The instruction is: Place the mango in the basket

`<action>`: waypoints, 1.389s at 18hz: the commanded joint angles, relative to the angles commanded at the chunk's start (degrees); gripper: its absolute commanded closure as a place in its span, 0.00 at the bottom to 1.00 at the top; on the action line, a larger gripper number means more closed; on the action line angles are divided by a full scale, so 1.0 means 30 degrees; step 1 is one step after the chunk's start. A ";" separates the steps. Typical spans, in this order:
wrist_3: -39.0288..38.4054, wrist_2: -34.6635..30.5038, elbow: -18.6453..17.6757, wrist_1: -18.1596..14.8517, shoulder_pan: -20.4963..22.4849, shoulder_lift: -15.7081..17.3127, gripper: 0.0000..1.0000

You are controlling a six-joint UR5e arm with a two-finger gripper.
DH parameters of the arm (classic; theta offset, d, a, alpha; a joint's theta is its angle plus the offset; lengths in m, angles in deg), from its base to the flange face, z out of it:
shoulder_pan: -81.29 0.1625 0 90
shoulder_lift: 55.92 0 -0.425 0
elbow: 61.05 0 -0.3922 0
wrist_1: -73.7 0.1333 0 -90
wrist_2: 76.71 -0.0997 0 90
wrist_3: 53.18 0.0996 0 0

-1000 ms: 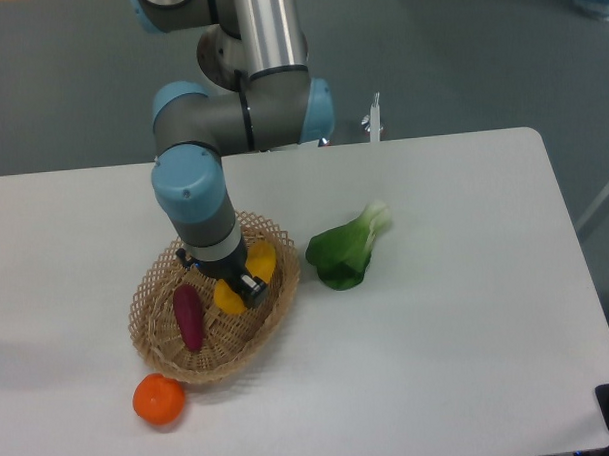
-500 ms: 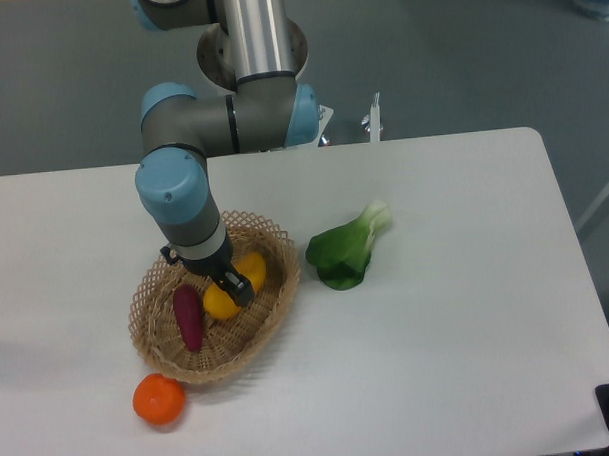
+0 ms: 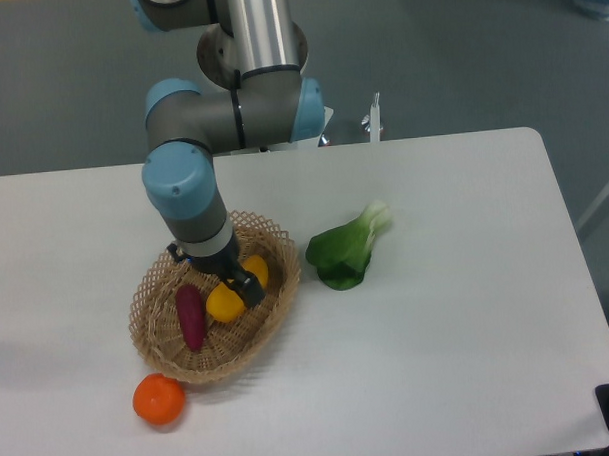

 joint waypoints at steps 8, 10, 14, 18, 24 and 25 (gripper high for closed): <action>0.0732 0.0526 0.3162 -0.0234 0.2226 -0.0935 0.00; 0.0732 0.0791 0.3632 -0.0293 0.2900 -0.1404 0.00; 0.0965 0.0821 0.4276 -0.0788 0.4600 -0.1933 0.00; 0.2753 0.0850 0.5856 -0.2983 0.6004 -0.2109 0.00; 0.3925 0.1290 0.7000 -0.3897 0.7620 -0.3103 0.00; 0.3926 0.1203 0.7322 -0.3955 0.7649 -0.3424 0.00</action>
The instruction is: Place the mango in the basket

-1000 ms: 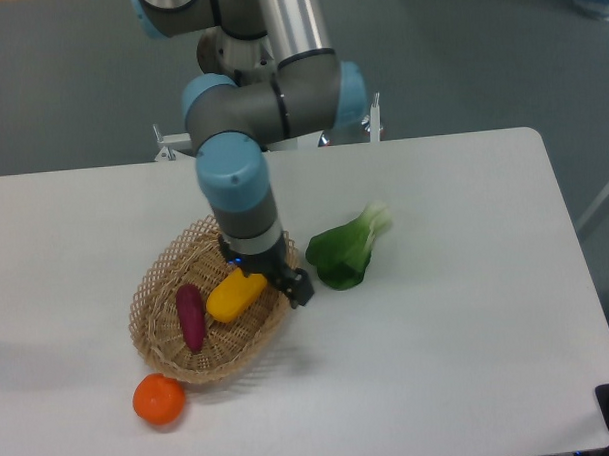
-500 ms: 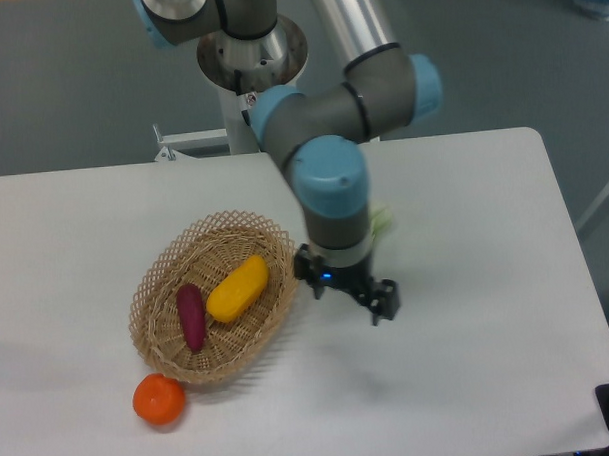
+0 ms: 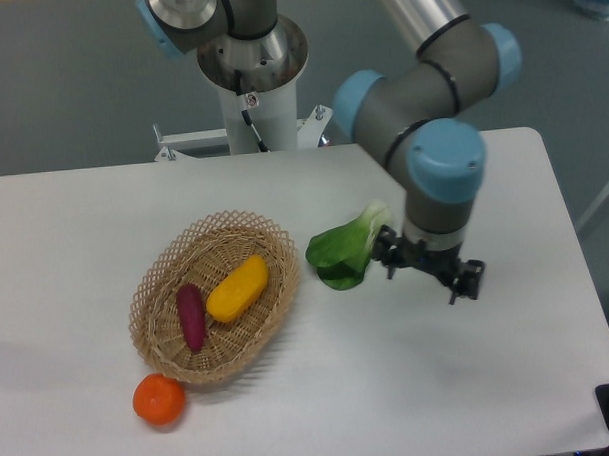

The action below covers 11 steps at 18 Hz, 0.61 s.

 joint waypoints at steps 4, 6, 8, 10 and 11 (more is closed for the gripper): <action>0.0000 -0.0001 0.0121 -0.0059 0.0176 0.0025 0.00; 0.0029 -0.0001 0.0091 -0.0059 0.0176 -0.0003 0.00; 0.0029 -0.0001 0.0091 -0.0059 0.0176 0.0026 0.00; 0.0029 -0.0001 0.0062 -0.0059 0.0176 0.0055 0.00; 0.0029 -0.0001 0.0004 -0.0059 0.0176 0.0084 0.00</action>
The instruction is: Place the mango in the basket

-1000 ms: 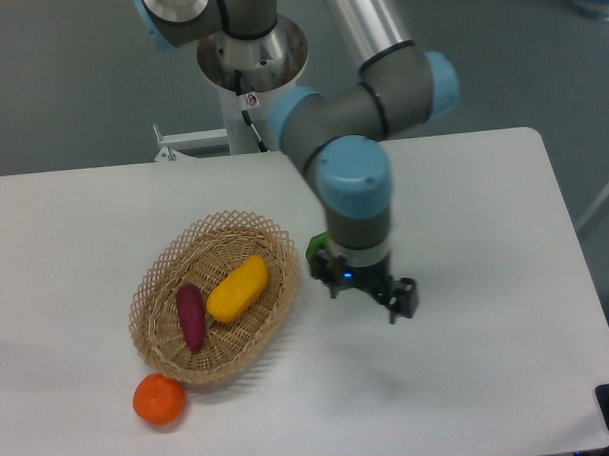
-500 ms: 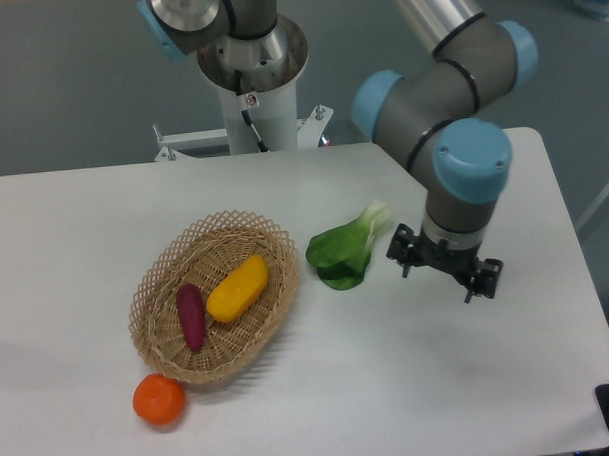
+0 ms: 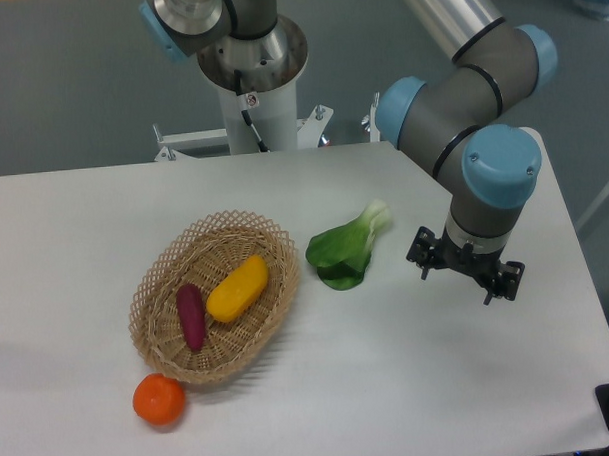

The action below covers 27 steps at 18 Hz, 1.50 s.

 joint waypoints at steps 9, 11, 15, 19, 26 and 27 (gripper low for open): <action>-0.0117 -0.0058 -0.0147 0.0029 -0.0205 -0.0029 0.00; -0.0205 -0.0059 -0.0147 0.0058 -0.0351 -0.0058 0.00; -0.0205 -0.0059 -0.0147 0.0059 -0.0352 -0.0058 0.00; -0.0089 -0.0059 -0.0147 0.0029 -0.0381 0.0000 0.00; -0.0029 -0.0059 -0.0147 0.0029 -0.0264 -0.0058 0.00; -0.0029 -0.0030 -0.0147 0.0029 -0.0235 -0.0029 0.00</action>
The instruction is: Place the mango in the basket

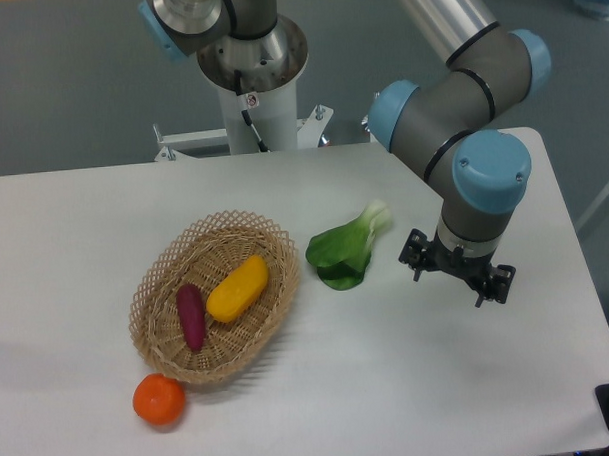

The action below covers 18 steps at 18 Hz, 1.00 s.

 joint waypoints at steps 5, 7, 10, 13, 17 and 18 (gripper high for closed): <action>0.0088 0.0088 0.0117 0.0000 0.0147 0.0117 0.00; 0.0291 0.0030 0.0205 0.0029 0.0147 0.0059 0.00; 0.0702 0.0030 0.0234 0.0175 0.0409 -0.0058 0.00; 0.0732 0.0088 0.0205 0.0117 0.0615 0.0059 0.00; 0.0732 0.0030 0.0059 0.0176 0.0586 0.0000 0.00; 0.0732 0.0030 0.0030 0.0263 0.0586 -0.0029 0.00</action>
